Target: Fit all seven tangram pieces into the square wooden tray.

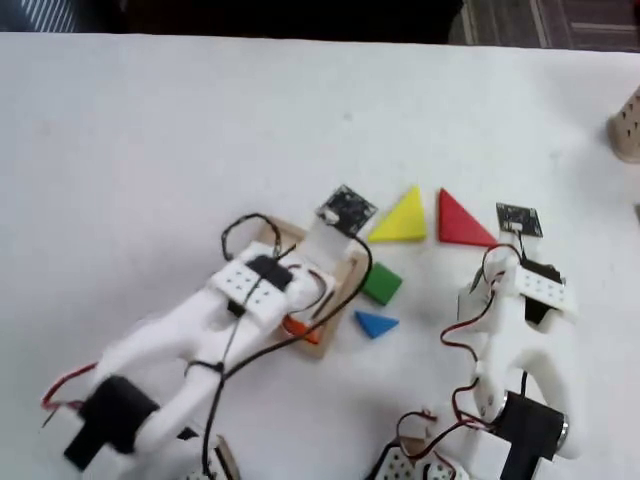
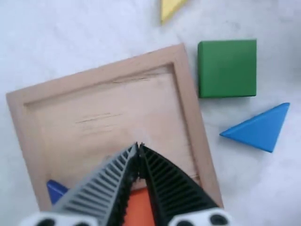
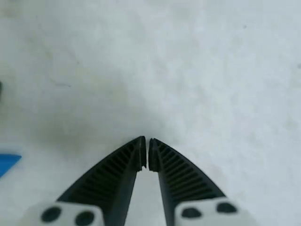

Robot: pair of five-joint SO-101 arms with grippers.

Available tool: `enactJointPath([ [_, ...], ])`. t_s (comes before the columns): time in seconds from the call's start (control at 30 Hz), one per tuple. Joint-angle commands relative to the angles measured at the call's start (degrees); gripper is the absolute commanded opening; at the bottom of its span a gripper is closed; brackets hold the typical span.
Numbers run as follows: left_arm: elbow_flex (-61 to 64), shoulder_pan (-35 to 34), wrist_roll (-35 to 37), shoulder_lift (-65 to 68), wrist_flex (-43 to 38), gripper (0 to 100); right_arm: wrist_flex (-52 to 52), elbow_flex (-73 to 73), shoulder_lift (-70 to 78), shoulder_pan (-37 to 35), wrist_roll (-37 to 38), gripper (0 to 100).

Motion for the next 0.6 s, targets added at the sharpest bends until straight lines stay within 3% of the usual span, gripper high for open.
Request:
enactJointPath([
  [0.0, 2.73, 1.45, 0.26, -6.99, 0.53, 2, -0.04, -0.44, -2.15, -0.75, 0.88, 2.1],
  [0.27, 5.1, 1.45, 0.44, -9.89, -0.09, 2, -0.04, -0.44, -2.15, -0.75, 0.88, 2.1],
  [0.37, 6.33, 1.45, 0.53, -9.54, -4.66, 2, -0.04, -0.44, -2.15, -0.75, 0.79, 2.1],
  [0.57, 3.78, 3.65, 0.62, -1.63, -6.15, 2, -0.04, -0.44, -2.15, -0.75, 0.79, 2.1],
])
